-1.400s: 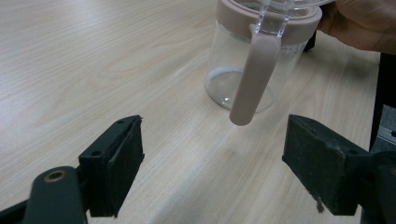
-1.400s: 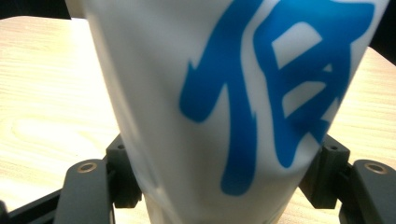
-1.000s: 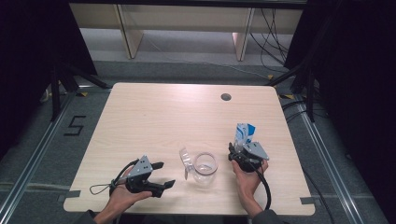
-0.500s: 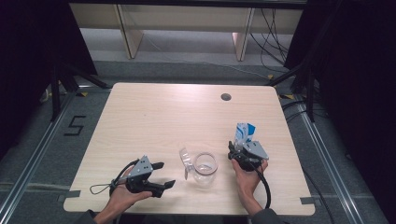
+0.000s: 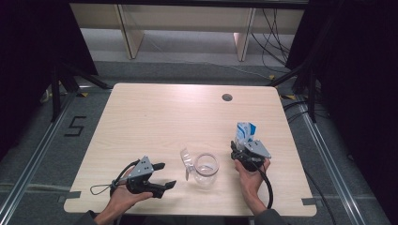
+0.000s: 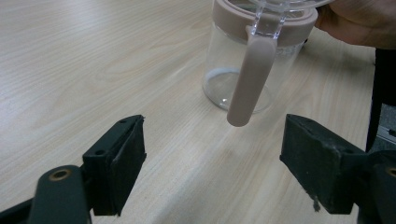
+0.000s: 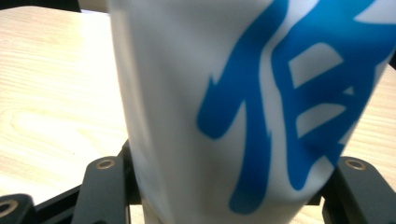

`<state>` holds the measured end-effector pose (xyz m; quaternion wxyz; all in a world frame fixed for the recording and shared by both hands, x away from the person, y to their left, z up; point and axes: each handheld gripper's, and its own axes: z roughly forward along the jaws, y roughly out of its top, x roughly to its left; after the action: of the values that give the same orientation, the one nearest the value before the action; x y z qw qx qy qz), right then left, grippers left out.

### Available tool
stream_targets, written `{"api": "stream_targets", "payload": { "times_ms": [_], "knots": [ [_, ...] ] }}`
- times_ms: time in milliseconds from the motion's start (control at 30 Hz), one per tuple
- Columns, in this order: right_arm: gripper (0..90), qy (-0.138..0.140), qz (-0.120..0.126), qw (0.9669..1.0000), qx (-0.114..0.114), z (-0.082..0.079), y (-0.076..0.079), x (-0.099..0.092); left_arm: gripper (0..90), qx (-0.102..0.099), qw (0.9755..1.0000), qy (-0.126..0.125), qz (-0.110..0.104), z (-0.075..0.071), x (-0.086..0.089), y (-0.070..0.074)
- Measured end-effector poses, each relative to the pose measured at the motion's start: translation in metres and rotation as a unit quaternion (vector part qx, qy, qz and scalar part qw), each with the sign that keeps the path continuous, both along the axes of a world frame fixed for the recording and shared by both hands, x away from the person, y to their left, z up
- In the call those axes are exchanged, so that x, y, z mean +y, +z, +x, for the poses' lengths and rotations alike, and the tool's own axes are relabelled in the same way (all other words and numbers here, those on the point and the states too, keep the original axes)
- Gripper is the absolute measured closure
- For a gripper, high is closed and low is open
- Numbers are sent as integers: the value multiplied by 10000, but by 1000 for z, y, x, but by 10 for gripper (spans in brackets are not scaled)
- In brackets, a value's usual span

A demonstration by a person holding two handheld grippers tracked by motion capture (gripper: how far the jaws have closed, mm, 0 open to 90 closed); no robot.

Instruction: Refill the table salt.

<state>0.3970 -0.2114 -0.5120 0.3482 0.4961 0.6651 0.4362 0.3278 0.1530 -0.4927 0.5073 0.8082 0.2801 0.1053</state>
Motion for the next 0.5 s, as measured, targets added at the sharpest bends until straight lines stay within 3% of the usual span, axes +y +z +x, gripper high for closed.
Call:
{"api": "stream_targets", "payload": {
  "times_ms": [67,100,200,300,333,367,400,500],
  "knots": [
    [405,100,9,9999,-70,1,0,-1,213,-1,10000,30,13,0,0,0],
    [406,114,9,9999,37,-1,1,-2,213,-1,10000,31,13,0,0,0],
    [407,255,61,9997,28,-3,3,-6,214,4,10000,29,12,0,1,0],
    [407,508,-52,9986,-124,-5,5,-11,213,-9,10000,8,19,0,1,0],
    [407,383,108,9992,0,-10,7,-10,213,-9,10000,12,16,0,1,0],
    [408,472,83,9988,-60,-11,8,-12,213,-6,10000,16,16,0,1,0],
    [408,651,-142,9977,-148,-11,11,-17,213,-8,10000,14,17,1,1,0],
    [408,789,-138,9963,-301,-17,16,-21,213,6,10000,14,-8,1,0,0]
  ]
}}
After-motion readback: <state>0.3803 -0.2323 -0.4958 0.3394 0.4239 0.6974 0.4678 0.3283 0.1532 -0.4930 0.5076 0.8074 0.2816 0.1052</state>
